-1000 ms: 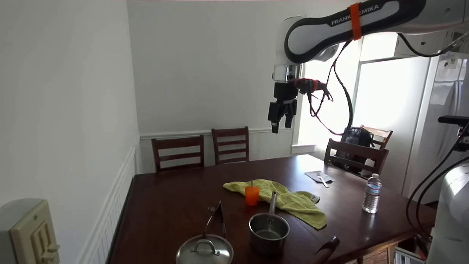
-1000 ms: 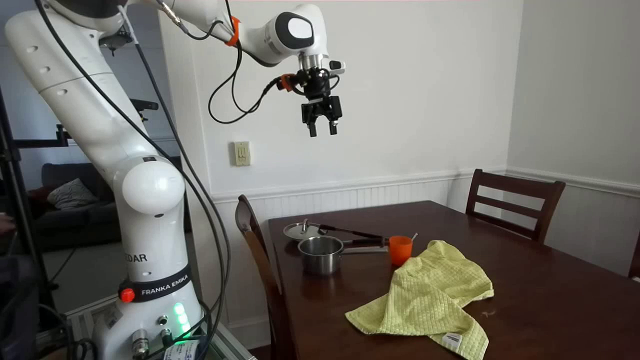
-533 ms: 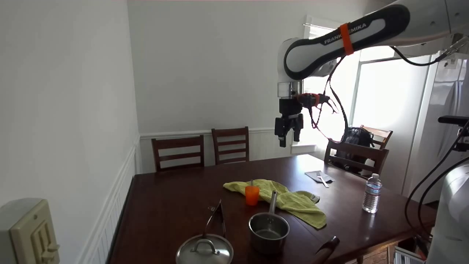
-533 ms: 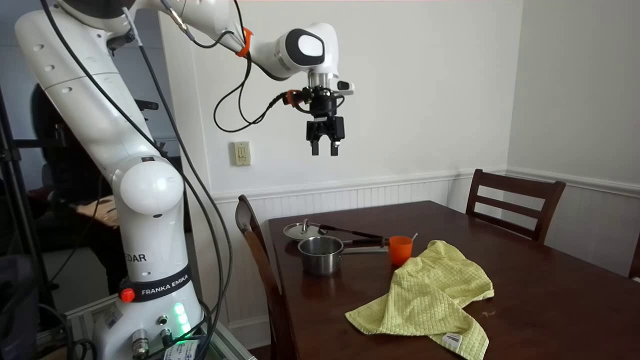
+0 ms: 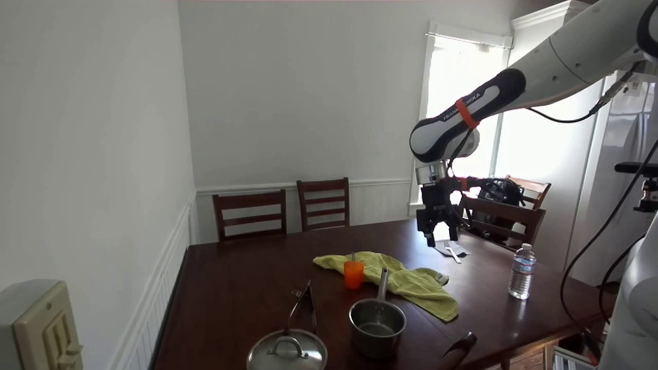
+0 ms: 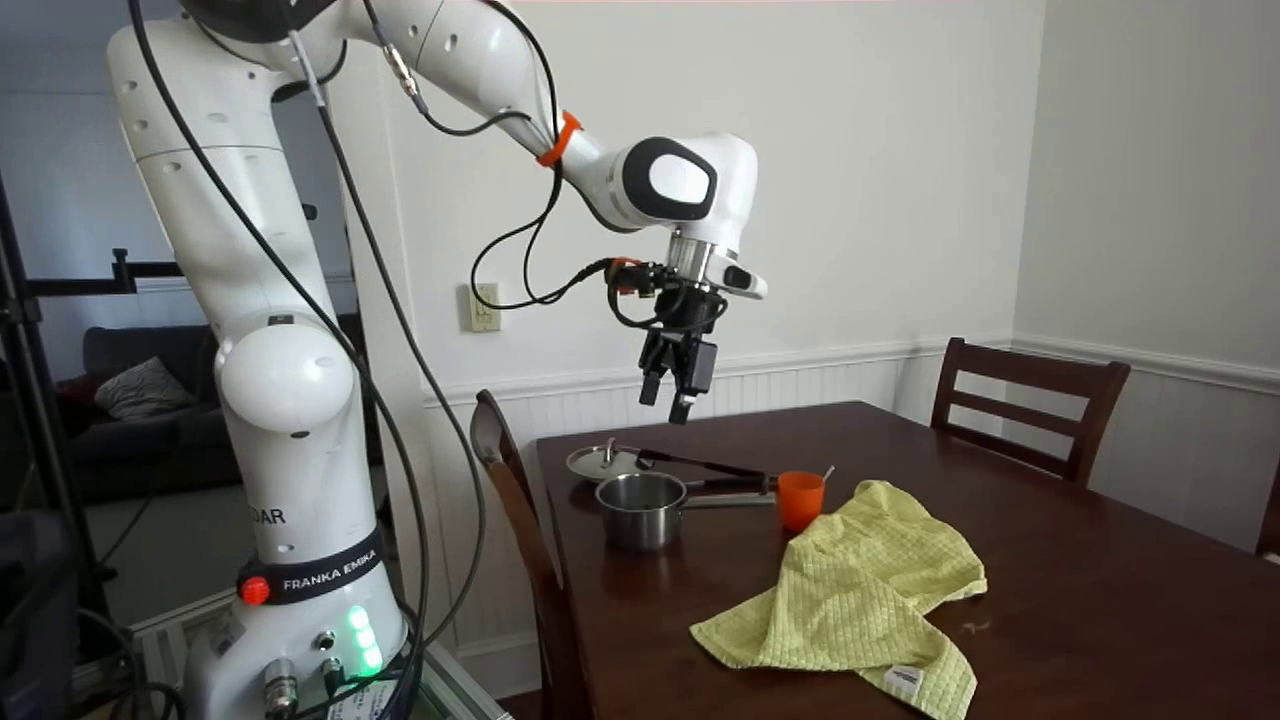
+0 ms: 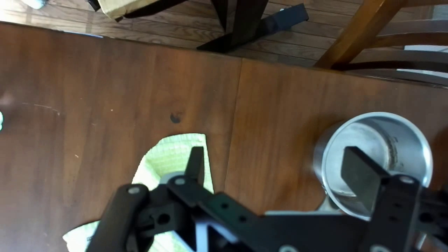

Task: Fold the yellow cloth from right to left

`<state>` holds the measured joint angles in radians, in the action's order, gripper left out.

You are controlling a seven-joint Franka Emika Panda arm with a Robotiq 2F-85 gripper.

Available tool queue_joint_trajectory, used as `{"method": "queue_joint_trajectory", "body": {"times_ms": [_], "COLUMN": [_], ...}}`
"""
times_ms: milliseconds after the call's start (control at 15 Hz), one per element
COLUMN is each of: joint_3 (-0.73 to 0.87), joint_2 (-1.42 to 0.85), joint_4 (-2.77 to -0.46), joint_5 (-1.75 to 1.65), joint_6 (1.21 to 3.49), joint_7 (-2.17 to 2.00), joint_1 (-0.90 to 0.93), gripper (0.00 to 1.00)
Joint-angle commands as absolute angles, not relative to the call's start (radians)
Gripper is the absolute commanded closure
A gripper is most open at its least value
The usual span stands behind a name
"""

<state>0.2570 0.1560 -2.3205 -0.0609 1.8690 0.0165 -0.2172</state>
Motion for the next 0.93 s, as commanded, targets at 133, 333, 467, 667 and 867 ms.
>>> {"method": "queue_joint_trajectory", "body": {"times_ms": [133, 333, 467, 667, 867], "joint_3": [0.255, 0.338, 0.376, 0.409, 0.405], "joint_2": [0.148, 0.033, -0.058, -0.215, -0.372], "joint_4": [-2.316, -2.266, -2.236, -2.170, -2.064], "joint_5": [-0.055, 0.060, 0.104, 0.149, 0.185], "joint_6": [1.867, 1.895, 1.934, 2.099, 2.235], "joint_7": [0.019, 0.184, 0.167, 0.116, 0.048], "joint_1": [-0.229, -0.273, -0.314, -0.381, -0.436], "gripper": [0.00, 0.00, 0.00, 0.00, 0.00]}}
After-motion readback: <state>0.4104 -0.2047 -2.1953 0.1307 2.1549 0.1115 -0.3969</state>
